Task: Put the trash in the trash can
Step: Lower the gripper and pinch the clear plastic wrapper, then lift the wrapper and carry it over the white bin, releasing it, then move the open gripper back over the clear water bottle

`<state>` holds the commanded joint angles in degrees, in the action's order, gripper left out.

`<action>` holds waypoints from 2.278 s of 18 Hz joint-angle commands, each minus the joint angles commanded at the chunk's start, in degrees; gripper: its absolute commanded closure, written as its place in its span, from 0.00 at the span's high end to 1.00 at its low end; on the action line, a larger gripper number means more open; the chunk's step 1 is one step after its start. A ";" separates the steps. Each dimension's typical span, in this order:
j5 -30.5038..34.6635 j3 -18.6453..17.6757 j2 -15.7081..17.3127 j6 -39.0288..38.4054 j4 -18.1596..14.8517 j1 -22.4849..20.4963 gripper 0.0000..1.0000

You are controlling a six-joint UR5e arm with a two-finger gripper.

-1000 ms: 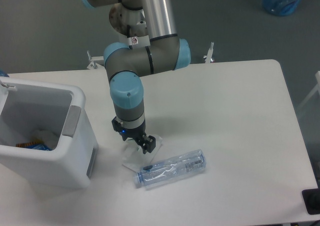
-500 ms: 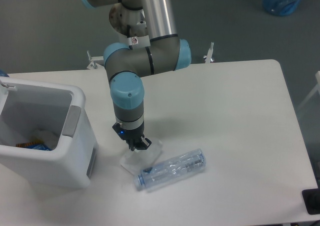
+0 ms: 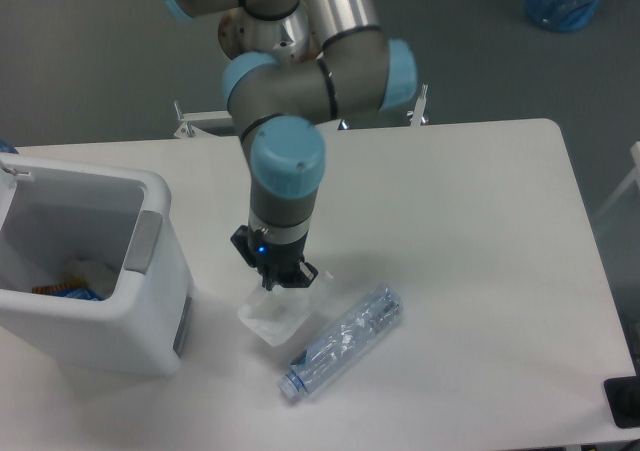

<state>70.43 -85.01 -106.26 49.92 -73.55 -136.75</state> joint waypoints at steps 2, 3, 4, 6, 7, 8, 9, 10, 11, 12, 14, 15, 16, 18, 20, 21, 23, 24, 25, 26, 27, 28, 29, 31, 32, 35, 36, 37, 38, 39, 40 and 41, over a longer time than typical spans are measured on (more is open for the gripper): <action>-4.66 4.04 0.18 -0.52 -2.63 -1.93 0.00; -6.51 5.54 0.70 -0.62 -3.78 -2.64 0.00; -7.75 6.25 1.92 -0.62 -4.57 -3.26 0.00; -10.12 6.70 3.25 -0.70 -4.58 -4.22 0.00; -11.35 6.79 4.39 -0.79 -4.58 -4.58 0.00; -12.41 7.13 5.09 -0.79 -4.58 -4.67 0.00; -13.55 7.49 5.62 -1.40 -4.58 -4.67 0.00; -14.78 8.19 6.32 -3.23 -4.58 -4.58 0.00; -16.10 8.71 6.77 -5.60 -4.41 -4.41 0.00; -17.15 9.15 7.12 -7.19 -4.15 -4.06 0.00; -19.44 9.42 9.57 -8.43 -4.23 -3.09 0.00; -19.71 8.73 10.54 -8.79 -4.14 -2.13 0.00; -19.37 8.28 11.51 -9.05 -4.14 -0.90 0.00; -19.19 7.23 12.57 -8.97 -4.06 1.38 0.00; -19.19 6.44 12.75 -9.05 -3.97 3.67 0.00; -19.19 6.43 12.75 -9.05 -3.97 4.38 0.00; -19.19 6.17 12.57 -9.14 -3.79 5.78 0.04; -19.27 6.00 12.57 -9.14 -3.53 6.23 0.14; -19.36 5.82 12.40 -9.14 -3.18 6.75 0.38; -19.36 5.73 12.31 -9.14 -2.57 7.45 0.58; -19.36 5.56 12.31 -9.23 -2.30 7.81 0.82; -19.36 5.38 12.31 -9.49 -2.30 7.90 1.00; -19.36 5.29 12.39 -10.54 -2.30 7.90 1.00; -19.28 5.20 12.22 -12.12 -2.30 7.90 1.00; -19.36 5.29 12.05 -12.30 -2.30 7.90 1.00; -19.27 5.47 10.82 -12.83 -1.25 7.81 1.00; -19.19 5.73 9.68 -12.83 -0.02 7.29 1.00; -19.01 5.82 8.54 -12.92 1.47 5.89 1.00; -19.01 5.91 6.96 -12.83 2.61 3.79 1.00; -18.92 5.91 5.55 -12.83 3.76 2.55 1.00; -18.14 6.08 4.67 -12.75 4.55 2.10 1.00; -16.13 6.17 3.79 -12.57 5.08 1.49 1.00</action>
<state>54.30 -78.84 -102.47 37.35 -68.47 -135.26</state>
